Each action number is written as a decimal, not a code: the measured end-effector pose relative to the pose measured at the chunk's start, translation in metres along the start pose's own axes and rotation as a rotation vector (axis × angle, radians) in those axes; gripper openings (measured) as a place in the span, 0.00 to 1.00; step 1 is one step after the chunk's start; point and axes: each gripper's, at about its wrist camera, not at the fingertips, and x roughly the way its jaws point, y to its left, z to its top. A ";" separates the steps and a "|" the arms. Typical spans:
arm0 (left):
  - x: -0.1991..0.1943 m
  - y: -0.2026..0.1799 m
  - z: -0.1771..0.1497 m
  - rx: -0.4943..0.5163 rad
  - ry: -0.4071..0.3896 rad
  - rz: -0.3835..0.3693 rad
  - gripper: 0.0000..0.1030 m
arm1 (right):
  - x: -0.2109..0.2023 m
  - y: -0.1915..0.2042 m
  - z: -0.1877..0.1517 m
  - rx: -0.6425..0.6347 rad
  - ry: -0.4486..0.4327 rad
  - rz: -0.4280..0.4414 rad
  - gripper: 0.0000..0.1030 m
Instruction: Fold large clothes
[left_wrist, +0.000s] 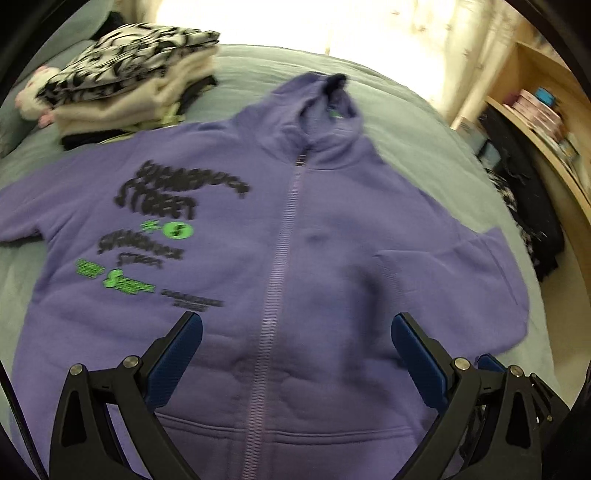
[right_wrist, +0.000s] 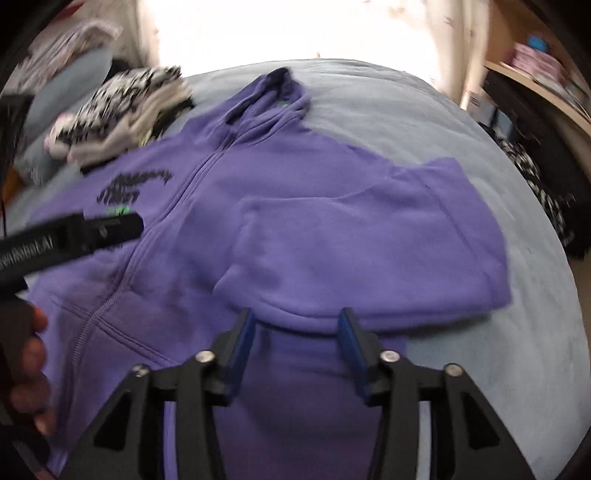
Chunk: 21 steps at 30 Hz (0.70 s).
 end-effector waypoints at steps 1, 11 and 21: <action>0.000 -0.004 -0.001 0.013 0.002 -0.018 0.98 | -0.003 -0.003 -0.001 0.022 -0.001 0.007 0.47; 0.028 -0.005 -0.007 -0.044 0.112 -0.183 0.88 | 0.002 -0.036 -0.030 0.308 0.049 0.090 0.47; 0.065 -0.036 0.001 0.028 0.223 -0.235 0.10 | 0.009 -0.022 -0.034 0.234 0.047 0.036 0.47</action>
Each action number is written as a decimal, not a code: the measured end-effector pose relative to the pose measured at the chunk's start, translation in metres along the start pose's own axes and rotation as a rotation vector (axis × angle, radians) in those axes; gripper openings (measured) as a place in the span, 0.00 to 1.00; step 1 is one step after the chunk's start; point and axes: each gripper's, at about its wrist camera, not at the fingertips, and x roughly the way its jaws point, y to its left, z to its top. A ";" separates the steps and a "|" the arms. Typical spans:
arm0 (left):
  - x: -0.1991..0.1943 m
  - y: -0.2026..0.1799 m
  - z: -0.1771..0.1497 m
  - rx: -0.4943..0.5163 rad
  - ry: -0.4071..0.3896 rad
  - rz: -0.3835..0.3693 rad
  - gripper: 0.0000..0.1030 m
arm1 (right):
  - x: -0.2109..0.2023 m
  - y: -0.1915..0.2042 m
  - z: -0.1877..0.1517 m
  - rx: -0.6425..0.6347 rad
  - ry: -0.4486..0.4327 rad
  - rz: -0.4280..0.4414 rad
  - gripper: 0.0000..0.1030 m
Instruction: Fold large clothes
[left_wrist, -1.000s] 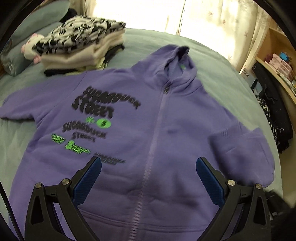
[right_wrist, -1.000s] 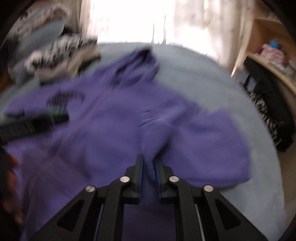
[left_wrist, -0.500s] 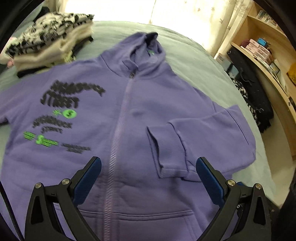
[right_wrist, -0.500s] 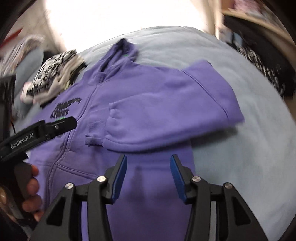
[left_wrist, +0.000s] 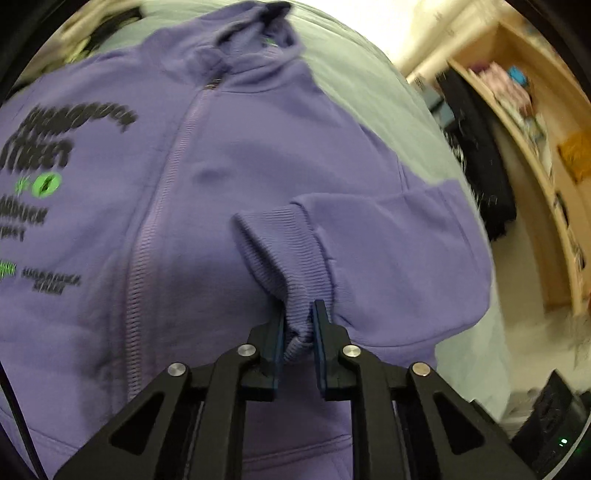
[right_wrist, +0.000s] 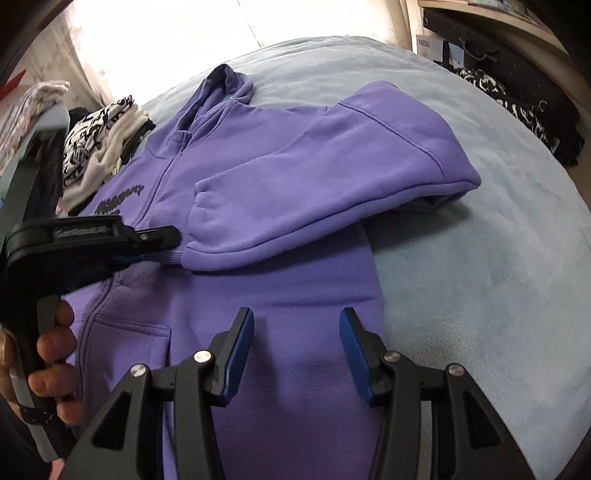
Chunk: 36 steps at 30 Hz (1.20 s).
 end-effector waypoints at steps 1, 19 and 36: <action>-0.003 -0.010 0.001 0.041 -0.028 0.024 0.10 | 0.001 0.001 -0.001 -0.004 -0.001 -0.005 0.47; -0.117 0.019 0.041 0.187 -0.494 0.431 0.09 | 0.002 0.004 -0.004 -0.030 -0.008 -0.032 0.47; -0.071 0.156 0.053 -0.186 -0.273 0.270 0.67 | -0.015 -0.004 0.043 0.025 -0.006 0.079 0.47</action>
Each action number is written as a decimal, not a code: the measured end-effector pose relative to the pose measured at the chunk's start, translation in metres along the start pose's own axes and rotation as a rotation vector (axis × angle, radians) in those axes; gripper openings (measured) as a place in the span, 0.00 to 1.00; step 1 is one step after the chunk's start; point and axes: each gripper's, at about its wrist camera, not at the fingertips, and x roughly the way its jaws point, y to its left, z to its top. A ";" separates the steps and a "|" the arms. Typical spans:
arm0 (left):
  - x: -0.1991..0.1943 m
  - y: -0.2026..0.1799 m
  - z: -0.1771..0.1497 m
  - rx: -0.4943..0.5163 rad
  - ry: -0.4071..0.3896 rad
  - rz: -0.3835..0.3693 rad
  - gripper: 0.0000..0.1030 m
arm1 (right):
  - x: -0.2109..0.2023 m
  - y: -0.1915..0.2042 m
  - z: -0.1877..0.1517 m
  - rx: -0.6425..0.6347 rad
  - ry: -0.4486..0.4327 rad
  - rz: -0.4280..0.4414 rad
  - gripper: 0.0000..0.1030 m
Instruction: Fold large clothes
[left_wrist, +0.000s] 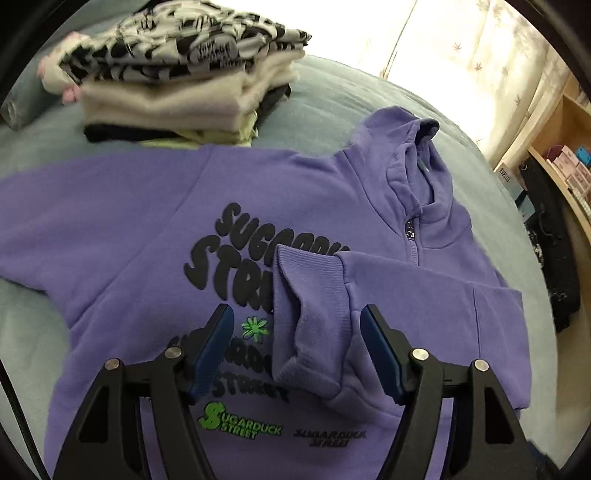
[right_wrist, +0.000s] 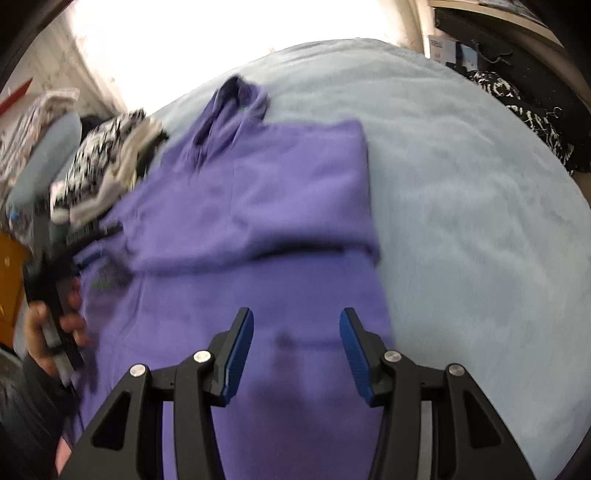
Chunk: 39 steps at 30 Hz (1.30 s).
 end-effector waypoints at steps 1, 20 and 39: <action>0.004 0.000 0.001 0.002 0.011 0.005 0.67 | -0.001 -0.005 0.012 0.023 -0.013 0.012 0.48; -0.005 -0.055 0.048 0.252 -0.106 0.018 0.07 | 0.121 -0.051 0.135 0.125 0.079 -0.061 0.24; 0.030 0.022 0.043 0.045 -0.059 0.142 0.08 | 0.100 -0.057 0.125 0.190 -0.048 -0.091 0.32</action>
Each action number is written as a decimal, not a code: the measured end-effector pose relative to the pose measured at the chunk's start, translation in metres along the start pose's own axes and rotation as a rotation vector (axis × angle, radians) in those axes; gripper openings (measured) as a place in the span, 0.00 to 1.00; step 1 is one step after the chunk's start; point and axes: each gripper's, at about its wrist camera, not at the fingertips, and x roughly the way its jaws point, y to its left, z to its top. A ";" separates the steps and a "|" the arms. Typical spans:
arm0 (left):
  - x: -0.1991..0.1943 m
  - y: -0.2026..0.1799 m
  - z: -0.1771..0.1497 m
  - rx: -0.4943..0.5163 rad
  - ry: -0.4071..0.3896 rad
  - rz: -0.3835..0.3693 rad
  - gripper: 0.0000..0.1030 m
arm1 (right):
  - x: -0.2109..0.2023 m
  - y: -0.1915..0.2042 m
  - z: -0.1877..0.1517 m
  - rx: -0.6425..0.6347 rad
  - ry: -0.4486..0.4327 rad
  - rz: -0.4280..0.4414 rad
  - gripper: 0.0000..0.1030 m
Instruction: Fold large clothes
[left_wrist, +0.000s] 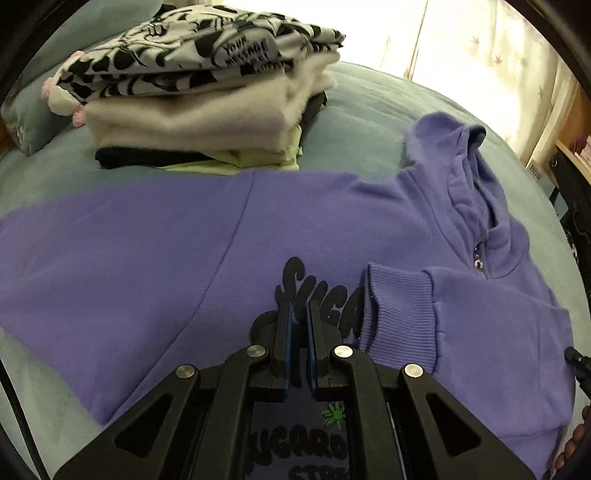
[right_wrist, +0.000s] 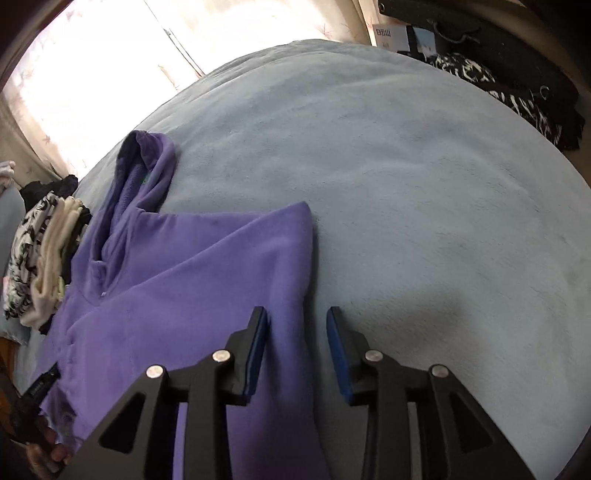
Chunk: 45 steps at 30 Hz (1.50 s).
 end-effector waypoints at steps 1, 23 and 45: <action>-0.007 -0.003 0.000 0.012 -0.014 0.008 0.11 | -0.007 0.002 -0.004 -0.001 -0.007 0.005 0.32; -0.018 -0.108 -0.065 0.213 0.149 -0.196 0.64 | -0.039 0.037 -0.092 -0.210 0.007 -0.055 0.19; -0.058 -0.096 -0.078 0.181 0.207 -0.165 0.66 | -0.069 0.037 -0.129 -0.116 0.075 -0.122 0.31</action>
